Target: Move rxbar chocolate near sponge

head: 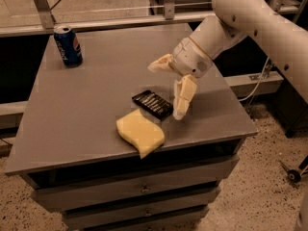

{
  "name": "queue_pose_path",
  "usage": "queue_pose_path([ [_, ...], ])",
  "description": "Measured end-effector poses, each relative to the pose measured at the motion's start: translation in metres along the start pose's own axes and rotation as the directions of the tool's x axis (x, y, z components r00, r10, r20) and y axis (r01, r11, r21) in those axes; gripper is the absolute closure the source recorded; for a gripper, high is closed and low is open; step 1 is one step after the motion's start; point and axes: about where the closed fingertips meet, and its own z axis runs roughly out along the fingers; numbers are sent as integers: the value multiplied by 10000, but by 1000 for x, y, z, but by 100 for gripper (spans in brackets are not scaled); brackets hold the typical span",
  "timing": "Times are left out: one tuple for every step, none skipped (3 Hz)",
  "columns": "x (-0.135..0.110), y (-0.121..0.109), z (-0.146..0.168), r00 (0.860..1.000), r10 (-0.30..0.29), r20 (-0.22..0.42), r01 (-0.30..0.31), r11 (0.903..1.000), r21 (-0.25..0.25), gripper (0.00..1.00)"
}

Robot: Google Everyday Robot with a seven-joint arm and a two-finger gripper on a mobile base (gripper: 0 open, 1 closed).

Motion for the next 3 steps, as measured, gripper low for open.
queue_pose_path([
  [3, -1, -8, 10000, 83, -19, -82, 9996, 273, 0],
  [16, -14, -66, 9990, 327, 293, -383, 9753, 2174, 0],
  [16, -14, -66, 9990, 326, 294, -382, 9752, 2179, 0],
])
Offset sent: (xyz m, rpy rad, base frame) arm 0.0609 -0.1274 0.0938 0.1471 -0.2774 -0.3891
